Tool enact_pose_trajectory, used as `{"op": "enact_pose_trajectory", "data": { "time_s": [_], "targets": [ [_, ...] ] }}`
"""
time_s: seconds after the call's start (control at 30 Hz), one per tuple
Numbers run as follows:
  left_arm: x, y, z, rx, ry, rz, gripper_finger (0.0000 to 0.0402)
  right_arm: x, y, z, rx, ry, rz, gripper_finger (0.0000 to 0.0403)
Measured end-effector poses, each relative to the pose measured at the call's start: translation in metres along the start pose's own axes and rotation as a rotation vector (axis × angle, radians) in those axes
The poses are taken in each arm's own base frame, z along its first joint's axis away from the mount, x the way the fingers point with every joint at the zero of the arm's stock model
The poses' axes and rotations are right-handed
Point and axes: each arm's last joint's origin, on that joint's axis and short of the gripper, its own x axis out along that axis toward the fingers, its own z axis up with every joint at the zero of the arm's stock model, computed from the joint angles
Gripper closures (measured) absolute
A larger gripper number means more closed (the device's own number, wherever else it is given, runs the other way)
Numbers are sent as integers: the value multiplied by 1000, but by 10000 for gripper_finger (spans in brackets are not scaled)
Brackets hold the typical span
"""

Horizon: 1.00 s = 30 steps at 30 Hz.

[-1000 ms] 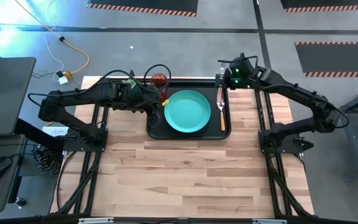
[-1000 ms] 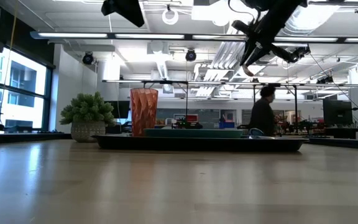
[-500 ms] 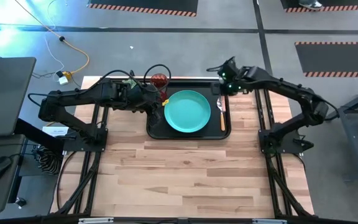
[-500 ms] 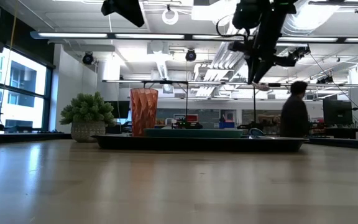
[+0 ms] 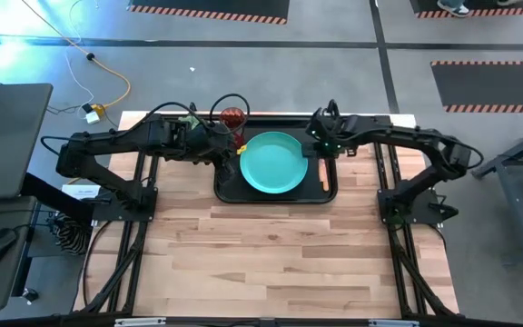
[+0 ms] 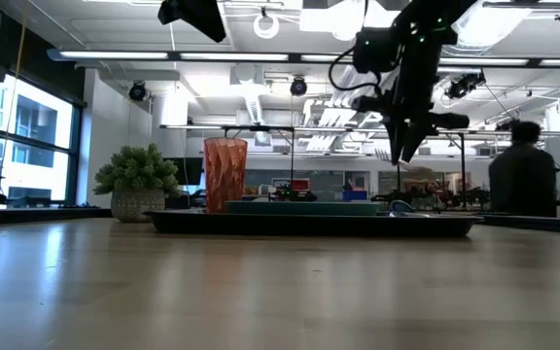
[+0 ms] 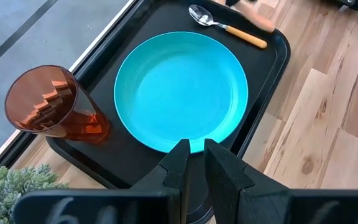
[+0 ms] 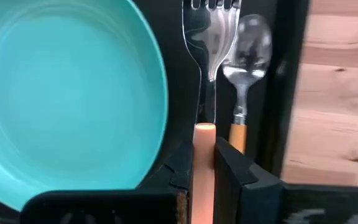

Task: Pick and place plate/cup/fork/spoon on tray
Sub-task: Put the yellow fork on the black tray

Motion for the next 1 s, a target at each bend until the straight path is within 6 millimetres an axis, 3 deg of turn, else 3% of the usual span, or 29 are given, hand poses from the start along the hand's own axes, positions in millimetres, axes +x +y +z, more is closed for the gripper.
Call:
{"op": "enact_pose_trajectory", "data": {
  "time_s": [0.33, 0.83, 1.0],
  "targets": [
    [0, 0, 0, 0, 0, 0, 362, 40, 18, -4, -1, 72, -16, 382],
    [0, 0, 0, 1, 0, 0, 362, 41, 20, -16, 65, 91, -62, 382],
    [0, 0, 0, 1, 0, 0, 362, 51, 22, -16, 69, 106, -75, 382]
  ]
}}
